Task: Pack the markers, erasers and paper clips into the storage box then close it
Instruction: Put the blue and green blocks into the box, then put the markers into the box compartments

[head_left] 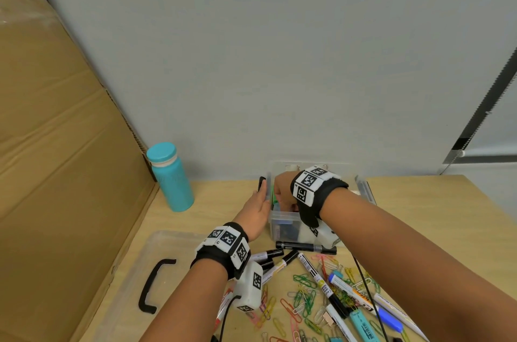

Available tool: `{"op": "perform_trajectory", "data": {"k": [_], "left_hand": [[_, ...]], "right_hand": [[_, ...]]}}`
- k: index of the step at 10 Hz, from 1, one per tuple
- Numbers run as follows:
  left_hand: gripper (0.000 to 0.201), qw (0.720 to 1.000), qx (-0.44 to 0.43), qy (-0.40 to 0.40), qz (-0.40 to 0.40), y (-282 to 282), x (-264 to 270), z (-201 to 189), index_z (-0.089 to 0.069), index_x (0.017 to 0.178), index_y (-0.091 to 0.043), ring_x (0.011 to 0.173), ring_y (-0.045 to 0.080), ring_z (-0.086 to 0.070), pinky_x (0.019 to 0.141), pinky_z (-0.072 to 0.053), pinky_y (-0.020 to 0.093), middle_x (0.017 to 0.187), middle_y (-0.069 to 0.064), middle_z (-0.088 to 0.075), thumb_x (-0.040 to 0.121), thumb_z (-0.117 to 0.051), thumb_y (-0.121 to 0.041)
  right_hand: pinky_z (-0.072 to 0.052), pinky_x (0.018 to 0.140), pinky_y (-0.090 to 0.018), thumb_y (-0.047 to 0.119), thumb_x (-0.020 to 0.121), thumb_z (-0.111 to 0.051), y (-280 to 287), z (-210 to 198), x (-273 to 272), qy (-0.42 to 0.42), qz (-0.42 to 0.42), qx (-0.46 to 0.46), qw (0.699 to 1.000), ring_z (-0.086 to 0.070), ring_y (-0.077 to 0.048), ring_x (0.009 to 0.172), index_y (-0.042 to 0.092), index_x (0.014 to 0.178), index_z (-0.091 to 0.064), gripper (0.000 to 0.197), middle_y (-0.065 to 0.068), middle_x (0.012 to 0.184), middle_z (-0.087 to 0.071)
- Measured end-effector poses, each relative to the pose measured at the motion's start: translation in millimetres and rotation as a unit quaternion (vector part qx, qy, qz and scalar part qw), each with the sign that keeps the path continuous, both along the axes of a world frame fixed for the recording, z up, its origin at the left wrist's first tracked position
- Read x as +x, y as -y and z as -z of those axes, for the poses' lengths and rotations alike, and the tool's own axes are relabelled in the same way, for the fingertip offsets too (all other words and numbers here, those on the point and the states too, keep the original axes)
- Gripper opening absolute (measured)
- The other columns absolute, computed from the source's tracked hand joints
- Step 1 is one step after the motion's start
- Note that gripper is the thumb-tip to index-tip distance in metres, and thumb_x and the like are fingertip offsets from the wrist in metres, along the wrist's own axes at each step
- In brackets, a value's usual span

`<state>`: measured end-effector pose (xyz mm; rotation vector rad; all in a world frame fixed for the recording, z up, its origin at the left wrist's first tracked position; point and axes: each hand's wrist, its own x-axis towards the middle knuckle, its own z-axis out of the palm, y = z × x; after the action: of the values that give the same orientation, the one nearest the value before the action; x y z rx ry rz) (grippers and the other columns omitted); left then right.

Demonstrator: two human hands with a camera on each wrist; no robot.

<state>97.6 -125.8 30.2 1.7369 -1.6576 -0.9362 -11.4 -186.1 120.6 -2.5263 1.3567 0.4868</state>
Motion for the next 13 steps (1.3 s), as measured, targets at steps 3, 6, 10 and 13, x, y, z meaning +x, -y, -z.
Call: {"op": "perform_trajectory", "data": {"k": [3,6,10,13], "left_hand": [[0.056,1.0,0.001,0.022,0.003,5,3,8,0.004,0.151,-0.021,0.148,0.02,-0.002,0.122,-0.007,0.04,0.16,0.005,-0.006,0.103,-0.022,-0.029],[0.053,0.994,-0.035,0.095,-0.042,-15,14,-4,-0.008,0.151,-0.018,0.147,0.016,-0.006,0.12,-0.005,0.033,0.16,0.001,-0.008,0.103,-0.026,-0.027],[0.037,0.947,0.124,0.297,0.003,-66,22,48,-0.052,0.13,-0.028,0.116,0.021,-0.054,0.099,-0.045,0.035,0.131,0.0,-0.053,0.094,-0.046,-0.024],[0.026,0.91,0.161,0.382,0.004,-44,5,42,-0.056,0.113,-0.024,0.108,0.025,-0.054,0.091,-0.047,0.036,0.12,0.004,-0.053,0.088,-0.055,-0.018]], "right_hand": [[-0.048,0.09,-0.037,0.016,0.092,-0.056,0,8,-1,0.018,-0.014,0.001,1.0,-0.06,-0.031,0.114,0.003,0.123,-0.057,0.033,-0.016,0.123,-0.062],[-0.048,0.088,-0.028,0.002,0.091,-0.047,-5,8,-30,0.149,-0.013,-0.021,0.988,-0.059,-0.018,0.096,0.012,0.106,-0.065,0.025,-0.006,0.113,-0.065],[-0.048,0.074,-0.021,0.011,0.091,-0.049,-84,70,-120,0.388,-0.026,-0.148,0.909,-0.053,-0.007,0.085,0.02,0.099,-0.062,0.018,0.009,0.092,-0.058],[-0.045,0.094,-0.032,0.034,0.096,-0.043,-100,119,-116,0.114,0.013,-0.082,0.99,-0.043,-0.02,0.122,0.014,0.12,-0.055,0.033,-0.003,0.126,-0.051]]}}
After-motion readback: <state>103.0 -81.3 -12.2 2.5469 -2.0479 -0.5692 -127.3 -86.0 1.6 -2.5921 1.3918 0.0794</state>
